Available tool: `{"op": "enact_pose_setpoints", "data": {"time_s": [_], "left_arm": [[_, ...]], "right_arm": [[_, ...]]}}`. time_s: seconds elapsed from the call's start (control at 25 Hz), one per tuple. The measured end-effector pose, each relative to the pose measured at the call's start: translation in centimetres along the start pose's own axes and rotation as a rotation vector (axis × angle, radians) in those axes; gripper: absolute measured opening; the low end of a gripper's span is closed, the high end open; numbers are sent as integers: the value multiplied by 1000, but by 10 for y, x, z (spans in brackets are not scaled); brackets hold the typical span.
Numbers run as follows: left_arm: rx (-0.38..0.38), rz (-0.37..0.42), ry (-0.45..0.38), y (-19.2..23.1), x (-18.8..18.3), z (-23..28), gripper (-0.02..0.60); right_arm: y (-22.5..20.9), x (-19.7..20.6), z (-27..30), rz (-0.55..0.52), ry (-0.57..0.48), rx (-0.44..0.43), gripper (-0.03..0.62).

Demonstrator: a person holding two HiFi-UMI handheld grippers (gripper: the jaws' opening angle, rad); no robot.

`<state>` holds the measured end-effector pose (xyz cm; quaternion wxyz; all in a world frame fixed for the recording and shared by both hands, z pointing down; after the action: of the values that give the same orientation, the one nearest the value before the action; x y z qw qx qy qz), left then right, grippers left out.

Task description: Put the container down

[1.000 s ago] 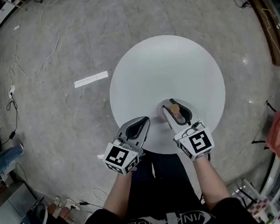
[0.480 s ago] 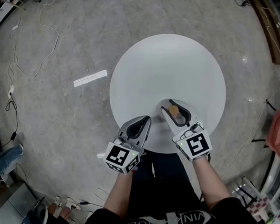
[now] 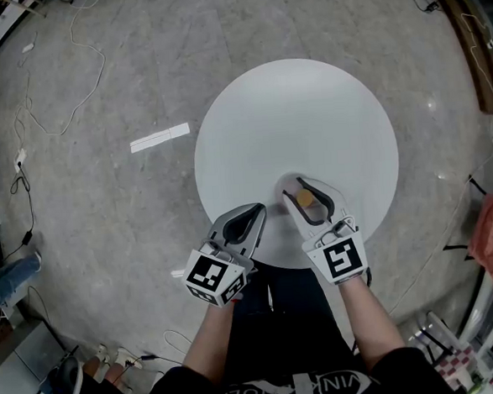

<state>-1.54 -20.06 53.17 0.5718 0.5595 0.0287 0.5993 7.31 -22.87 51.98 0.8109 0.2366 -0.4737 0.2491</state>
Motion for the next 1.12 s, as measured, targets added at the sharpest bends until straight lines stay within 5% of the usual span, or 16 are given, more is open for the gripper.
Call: {"op": "enact_pose_setpoints", "data": {"time_s": [0.64,1.12], "left_arm": [[-6,-13,0,2,8,-14,15],[-3,-12,10,2,13,-24,15]], "right_arm": [[7,-2,4,27,-21,47,155],[11,-10,2,18,-40,74,268]]}}
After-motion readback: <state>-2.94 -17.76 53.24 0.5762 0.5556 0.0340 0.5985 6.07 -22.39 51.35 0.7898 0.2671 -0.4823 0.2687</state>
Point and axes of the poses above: the fingertips, and each gripper's own axes: z forward along the fingers, y to its left, x out of its underside, the point moved 3 cm from there along -z, backward along the fingers, and after that the axes turned 13 degrees about -z, right-handed, at the moved point
